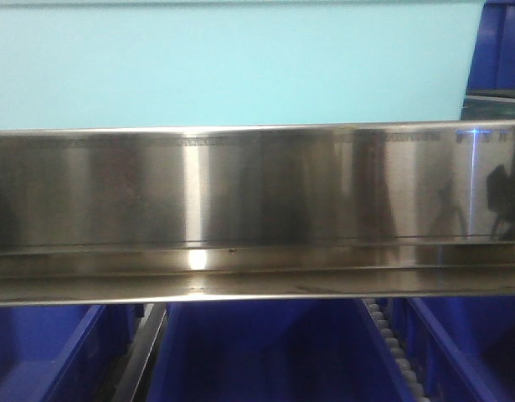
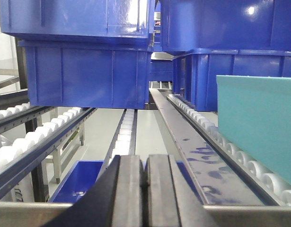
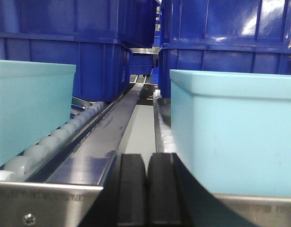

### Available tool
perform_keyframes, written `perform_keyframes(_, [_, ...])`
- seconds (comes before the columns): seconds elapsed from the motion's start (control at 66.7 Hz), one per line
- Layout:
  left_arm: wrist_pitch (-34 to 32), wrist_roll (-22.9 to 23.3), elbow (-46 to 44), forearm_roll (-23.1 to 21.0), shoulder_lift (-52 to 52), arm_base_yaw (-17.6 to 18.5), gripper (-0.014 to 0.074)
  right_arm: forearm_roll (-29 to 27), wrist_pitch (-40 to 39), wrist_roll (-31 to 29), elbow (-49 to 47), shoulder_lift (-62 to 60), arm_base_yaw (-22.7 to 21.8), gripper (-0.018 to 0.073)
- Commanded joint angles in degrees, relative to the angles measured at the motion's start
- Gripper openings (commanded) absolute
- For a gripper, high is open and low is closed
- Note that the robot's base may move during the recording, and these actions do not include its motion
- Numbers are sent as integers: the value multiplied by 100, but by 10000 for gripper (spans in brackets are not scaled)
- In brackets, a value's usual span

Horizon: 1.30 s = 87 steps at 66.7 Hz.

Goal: Move two blue bins to right shelf middle

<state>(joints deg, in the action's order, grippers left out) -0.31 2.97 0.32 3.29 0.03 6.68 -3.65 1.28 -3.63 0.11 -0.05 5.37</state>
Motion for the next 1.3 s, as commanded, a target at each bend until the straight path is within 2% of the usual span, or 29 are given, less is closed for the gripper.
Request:
perform_keyframes(0.0, [-129, -16, -32, -4, -3, -24, -111, -7, -97, -37, -11, 5, -4, -165])
perform_keyframes(0.15, [-129, -16, -32, -5, -3, -24, -111, -7, -165, -37, -11, 5, -3, -165])
perform_keyframes(0.24, [31, -16, -272, -5, -3, -24, -111, -7, 333, -37, -266, 5, -3, -165])
perform_keyframes(0.435, [1897, -16, -1639, 6, 163, -24, -111, -7, 1715, -37, -1641, 127, -3, -165])
perform_keyframes(0.585, [2321, -16, -2560, 6, 820, -24, -111, -7, 2793, -37, -2592, 807, -3, -165])
perform_keyframes(0.719, [2866, -16, -3526, 6, 1751, -24, -111, -7, 3230, -37, -3542, 1762, -3, -165])
perform_keyframes(0.899, [2700, -16, -4386, 6, 2828, -24, -111, -7, 3394, -37, -4587, 2953, -3, -165])
perform_keyframes(1.034, [2146, -16, -4574, 6, 3214, -24, -111, -7, 3369, -37, -5141, 3544, -3, -165])
perform_keyframes(1.289, [1596, -16, -4574, -5, 3317, -24, -111, -81, 2917, -37, -5255, 3819, -3, -165])
